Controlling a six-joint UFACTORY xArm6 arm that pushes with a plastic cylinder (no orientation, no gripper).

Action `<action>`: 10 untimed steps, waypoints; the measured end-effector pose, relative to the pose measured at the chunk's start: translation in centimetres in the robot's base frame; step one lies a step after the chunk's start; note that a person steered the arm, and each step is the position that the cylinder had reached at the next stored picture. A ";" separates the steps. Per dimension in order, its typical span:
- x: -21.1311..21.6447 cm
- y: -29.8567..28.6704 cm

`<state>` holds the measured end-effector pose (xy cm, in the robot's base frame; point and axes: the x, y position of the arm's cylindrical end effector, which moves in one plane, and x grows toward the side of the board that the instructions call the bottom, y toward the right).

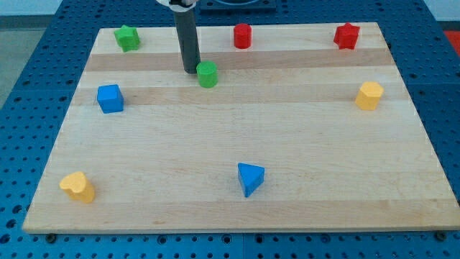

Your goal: Move the green circle to the center of the board

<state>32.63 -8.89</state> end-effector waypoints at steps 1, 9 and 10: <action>2.0 0.3; 2.4 8.2; 2.4 8.3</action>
<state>35.00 -0.64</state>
